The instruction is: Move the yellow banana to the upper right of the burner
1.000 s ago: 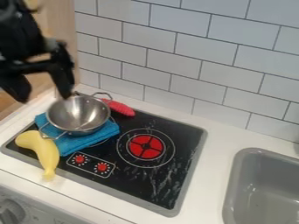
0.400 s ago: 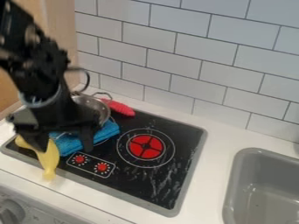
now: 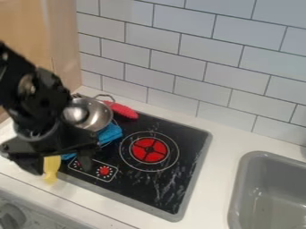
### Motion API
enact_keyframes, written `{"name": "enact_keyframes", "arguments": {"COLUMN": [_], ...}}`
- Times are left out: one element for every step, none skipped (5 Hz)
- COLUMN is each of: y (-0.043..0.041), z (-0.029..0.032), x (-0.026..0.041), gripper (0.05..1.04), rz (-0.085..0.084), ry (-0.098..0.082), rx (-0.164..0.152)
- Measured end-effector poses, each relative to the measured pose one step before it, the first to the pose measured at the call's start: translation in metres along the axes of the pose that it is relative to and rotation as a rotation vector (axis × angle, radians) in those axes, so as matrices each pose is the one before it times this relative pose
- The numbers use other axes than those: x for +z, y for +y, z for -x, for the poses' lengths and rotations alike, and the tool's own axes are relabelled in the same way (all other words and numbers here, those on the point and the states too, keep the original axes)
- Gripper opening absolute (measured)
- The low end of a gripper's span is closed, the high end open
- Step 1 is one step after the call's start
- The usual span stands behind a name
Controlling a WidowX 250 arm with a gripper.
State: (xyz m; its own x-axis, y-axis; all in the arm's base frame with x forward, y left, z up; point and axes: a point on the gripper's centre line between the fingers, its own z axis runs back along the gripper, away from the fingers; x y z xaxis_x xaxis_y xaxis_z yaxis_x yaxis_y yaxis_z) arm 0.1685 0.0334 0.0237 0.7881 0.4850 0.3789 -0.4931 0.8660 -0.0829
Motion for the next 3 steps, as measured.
{"name": "enact_keyframes", "arguments": {"y": [0.00315,0.00268,-0.00088], "z": [-0.00134,-0.0022,0.00119], "x": [-0.00601,-0.00654,-0.00601], "gripper": [0.999,0.999,0.999], "rz": [-0.0076,-0.0193,0.0155], "ry": [-0.0468,-0.0185,0.0085], "rx": [0.0286,0.0179,-0.0309]}}
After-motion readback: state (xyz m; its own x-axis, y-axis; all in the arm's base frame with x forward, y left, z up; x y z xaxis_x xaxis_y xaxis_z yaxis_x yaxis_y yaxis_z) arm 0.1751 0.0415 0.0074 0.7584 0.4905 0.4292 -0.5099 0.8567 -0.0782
